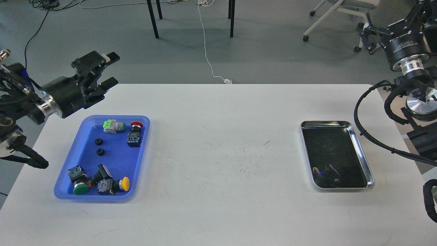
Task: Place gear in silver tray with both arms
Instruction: 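Move the left gripper down toward the blue tray of parts, then lower the left gripper into the blue tray and grasp a small black gear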
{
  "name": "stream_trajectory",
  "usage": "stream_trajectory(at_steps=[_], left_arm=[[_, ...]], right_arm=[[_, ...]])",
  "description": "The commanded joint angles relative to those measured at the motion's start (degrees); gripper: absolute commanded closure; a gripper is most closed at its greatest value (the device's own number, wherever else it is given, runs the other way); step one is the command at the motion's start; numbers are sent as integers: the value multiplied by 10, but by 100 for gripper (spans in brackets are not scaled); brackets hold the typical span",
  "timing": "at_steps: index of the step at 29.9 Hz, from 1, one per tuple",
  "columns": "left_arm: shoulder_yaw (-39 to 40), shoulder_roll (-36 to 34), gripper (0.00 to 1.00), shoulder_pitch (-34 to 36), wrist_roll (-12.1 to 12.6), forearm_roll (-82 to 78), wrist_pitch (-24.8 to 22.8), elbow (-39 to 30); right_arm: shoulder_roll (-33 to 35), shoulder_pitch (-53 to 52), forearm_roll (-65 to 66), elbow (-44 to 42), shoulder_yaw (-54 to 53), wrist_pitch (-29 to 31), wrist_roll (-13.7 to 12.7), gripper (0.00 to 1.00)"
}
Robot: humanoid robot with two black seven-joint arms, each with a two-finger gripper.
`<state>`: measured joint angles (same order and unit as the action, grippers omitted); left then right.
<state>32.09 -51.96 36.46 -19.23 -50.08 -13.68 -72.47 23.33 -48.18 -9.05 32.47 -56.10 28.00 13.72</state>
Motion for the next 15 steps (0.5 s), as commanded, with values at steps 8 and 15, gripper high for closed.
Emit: stream_trajectory(at_steps=[8,15], left_arm=[[-75,-7,11,-32,-13,-550,103,2],[-130,23,21,-29,-12,-587,122,126]], right_arm=[[8,22,1,40,-1,0,1,1],[10,21,1,47,-16,0,1,1]])
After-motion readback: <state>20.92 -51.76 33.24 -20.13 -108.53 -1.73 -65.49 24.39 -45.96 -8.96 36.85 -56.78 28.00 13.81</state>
